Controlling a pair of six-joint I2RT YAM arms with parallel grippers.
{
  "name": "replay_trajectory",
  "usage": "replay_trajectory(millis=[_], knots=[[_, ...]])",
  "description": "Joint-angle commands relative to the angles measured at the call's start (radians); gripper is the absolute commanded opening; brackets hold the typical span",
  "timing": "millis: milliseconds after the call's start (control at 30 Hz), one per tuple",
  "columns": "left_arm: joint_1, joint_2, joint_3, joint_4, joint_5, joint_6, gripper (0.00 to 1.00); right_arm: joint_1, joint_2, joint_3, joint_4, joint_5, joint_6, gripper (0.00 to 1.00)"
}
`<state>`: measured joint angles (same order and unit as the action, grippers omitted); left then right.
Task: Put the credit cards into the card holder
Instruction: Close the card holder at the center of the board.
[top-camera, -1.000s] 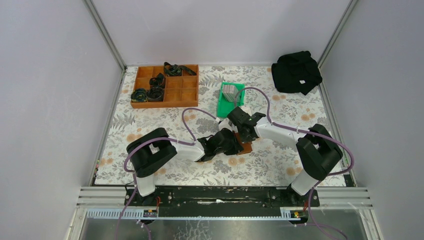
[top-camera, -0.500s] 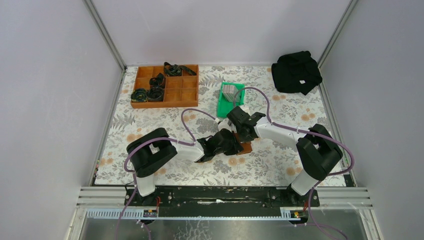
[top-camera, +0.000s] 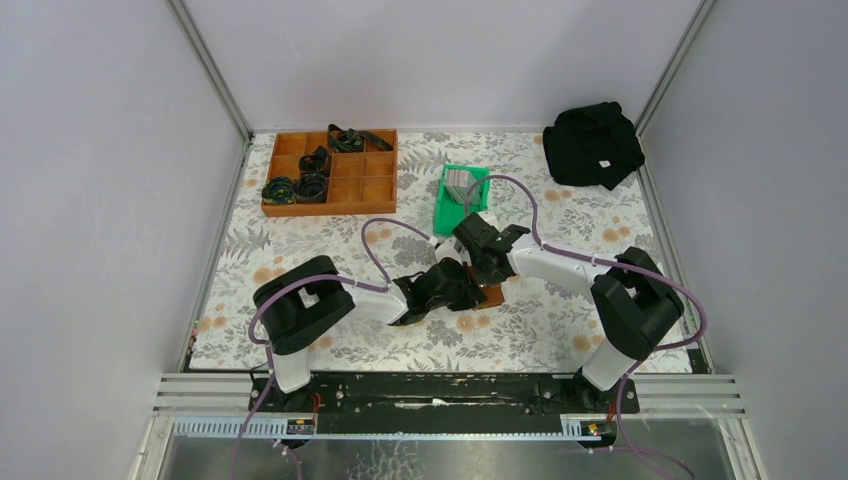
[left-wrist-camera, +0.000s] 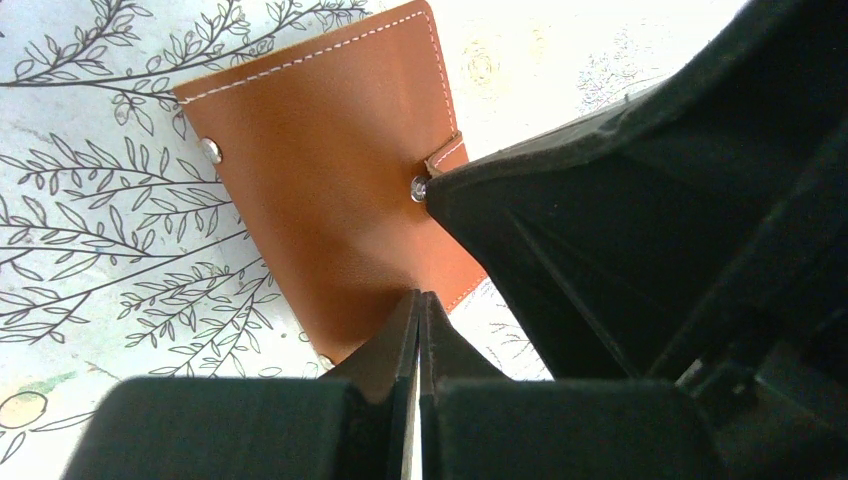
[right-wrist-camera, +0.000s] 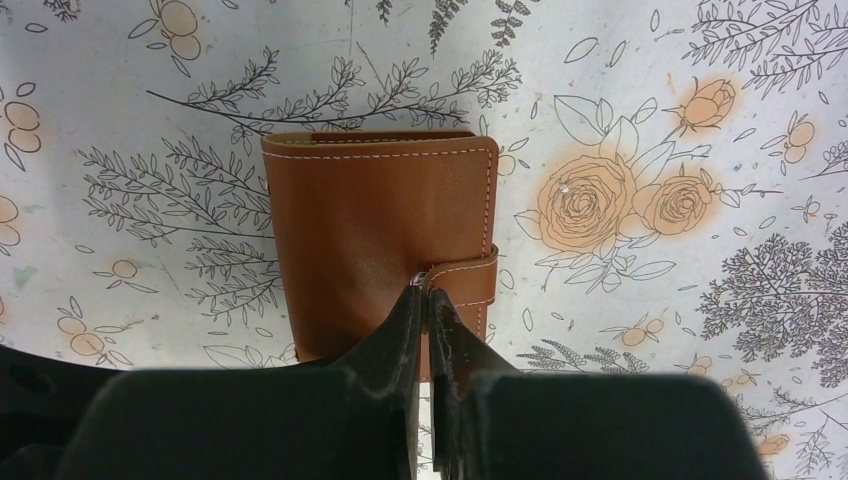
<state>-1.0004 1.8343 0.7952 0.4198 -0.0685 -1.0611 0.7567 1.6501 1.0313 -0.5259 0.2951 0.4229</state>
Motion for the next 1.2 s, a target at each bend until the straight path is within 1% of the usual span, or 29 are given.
replay_trajectory(millis=[0, 167, 433, 767, 1167], knots=[[0.016, 0.066, -0.06, -0.224, -0.044, 0.042, 0.0, 0.019, 0.007, 0.029, 0.026, -0.023, 0.015, 0.02], [0.015, 0.066, -0.062, -0.222, -0.044, 0.043, 0.0, 0.023, 0.008, 0.022, 0.032, -0.028, 0.019, 0.03], [0.016, 0.062, -0.067, -0.221, -0.044, 0.046, 0.0, 0.031, 0.04, 0.027, 0.029, -0.036, 0.023, 0.08], [0.016, 0.065, -0.067, -0.219, -0.045, 0.047, 0.0, 0.044, 0.056, 0.038, 0.019, -0.032, 0.024, 0.1], [0.017, 0.073, -0.093, -0.194, -0.04, 0.025, 0.0, 0.061, 0.076, -0.013, 0.039, -0.028, 0.049, 0.08]])
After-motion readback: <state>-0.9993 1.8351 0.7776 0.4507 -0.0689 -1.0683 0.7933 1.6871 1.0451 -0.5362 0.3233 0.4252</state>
